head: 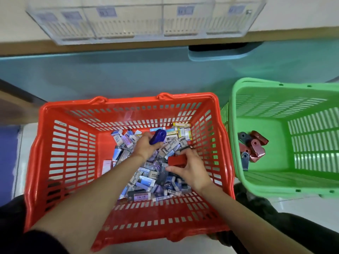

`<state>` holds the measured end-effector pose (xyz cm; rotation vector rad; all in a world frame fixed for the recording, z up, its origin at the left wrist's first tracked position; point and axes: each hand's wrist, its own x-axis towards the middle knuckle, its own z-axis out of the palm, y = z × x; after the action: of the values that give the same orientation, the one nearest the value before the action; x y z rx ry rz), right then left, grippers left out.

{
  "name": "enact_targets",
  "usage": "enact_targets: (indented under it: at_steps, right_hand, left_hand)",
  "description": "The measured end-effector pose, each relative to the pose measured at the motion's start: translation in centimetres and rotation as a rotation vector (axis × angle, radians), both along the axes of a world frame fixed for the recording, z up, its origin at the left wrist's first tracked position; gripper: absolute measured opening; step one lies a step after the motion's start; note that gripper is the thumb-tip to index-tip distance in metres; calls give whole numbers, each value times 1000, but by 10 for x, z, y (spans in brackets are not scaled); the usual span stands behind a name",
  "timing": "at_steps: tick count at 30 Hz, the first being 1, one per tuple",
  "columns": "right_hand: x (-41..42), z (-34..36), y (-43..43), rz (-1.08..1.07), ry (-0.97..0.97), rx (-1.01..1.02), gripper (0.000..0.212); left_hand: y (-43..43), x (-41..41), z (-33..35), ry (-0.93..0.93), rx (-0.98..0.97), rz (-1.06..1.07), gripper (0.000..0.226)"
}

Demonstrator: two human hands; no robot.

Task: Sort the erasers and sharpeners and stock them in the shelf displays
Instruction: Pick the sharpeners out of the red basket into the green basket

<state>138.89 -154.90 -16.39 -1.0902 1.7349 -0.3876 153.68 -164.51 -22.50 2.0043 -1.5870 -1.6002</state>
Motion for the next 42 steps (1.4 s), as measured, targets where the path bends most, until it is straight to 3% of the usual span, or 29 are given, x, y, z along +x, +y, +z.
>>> enact_targets:
  at_steps: [5, 10, 17, 22, 25, 28, 30, 33, 35, 39, 42]
  right_hand:
    - [-13, 56, -11, 69, -78, -234, 40]
    - [-85, 126, -18, -90, -105, -419, 35]
    - [-197, 158, 7, -224, -10, -268, 38]
    - [-253, 114, 30, -228, 99, 55, 37]
    - [-266, 76, 39, -145, 171, 249, 39]
    - [-266, 48, 41, -108, 226, 239, 32]
    - [-265, 38, 37, -150, 280, 191, 38]
    - [-268, 32, 28, -249, 287, 133, 57]
    - [-267, 38, 22, -293, 217, 93, 55]
    - [-242, 80, 4, -308, 58, -143, 24]
    - [-194, 129, -13, -230, -129, -325, 9]
  left_hand:
    - [0, 16, 64, 151, -81, -87, 25]
    - [-7, -22, 156, 262, -325, -232, 18]
    - [9, -117, 198, 387, -384, -350, 38]
    - [20, -191, 167, 154, -504, -644, 34]
    - [23, -230, 140, 0, -482, -797, 36]
    - [22, -253, 118, -136, -458, -905, 41]
    - [19, -259, 112, -176, -464, -942, 51]
    - [7, -251, 120, -213, -588, -1037, 62]
    - [-2, -232, 133, -143, -632, -1029, 57]
    - [-14, -154, 162, 5, -747, -872, 34]
    - [-13, -68, 174, -11, -745, -768, 21]
